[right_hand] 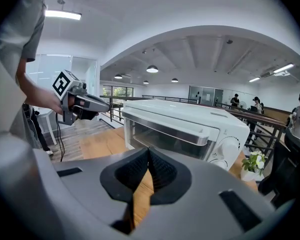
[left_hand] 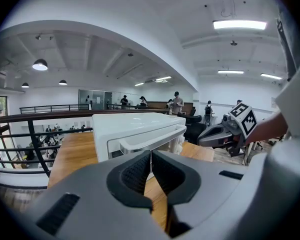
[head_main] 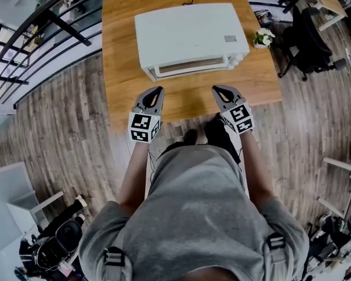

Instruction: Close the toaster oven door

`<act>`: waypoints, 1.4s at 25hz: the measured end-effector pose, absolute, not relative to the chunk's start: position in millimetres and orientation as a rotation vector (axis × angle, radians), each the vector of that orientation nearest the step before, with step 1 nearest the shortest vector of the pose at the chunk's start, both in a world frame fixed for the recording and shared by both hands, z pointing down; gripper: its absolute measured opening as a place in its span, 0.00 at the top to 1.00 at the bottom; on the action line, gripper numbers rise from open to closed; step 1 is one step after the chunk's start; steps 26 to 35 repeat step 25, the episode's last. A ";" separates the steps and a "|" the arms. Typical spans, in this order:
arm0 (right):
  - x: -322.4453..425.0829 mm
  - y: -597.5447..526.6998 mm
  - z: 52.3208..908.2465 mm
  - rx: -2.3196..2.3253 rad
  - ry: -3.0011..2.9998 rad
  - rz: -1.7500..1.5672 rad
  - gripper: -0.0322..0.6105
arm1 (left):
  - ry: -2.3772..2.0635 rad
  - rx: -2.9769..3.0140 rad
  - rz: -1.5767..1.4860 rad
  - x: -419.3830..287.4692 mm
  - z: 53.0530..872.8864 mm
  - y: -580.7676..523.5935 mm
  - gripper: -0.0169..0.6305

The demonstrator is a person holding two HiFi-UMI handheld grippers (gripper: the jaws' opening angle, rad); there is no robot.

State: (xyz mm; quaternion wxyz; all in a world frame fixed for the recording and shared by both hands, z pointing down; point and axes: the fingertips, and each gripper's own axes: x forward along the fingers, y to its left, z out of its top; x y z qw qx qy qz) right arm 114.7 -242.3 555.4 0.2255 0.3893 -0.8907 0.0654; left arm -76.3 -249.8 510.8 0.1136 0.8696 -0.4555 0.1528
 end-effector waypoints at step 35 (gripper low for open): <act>126.7 -216.2 553.6 1.137 -2.445 0.239 0.94 | -1.264 2.573 0.446 -58.2 512.3 -238.3 0.93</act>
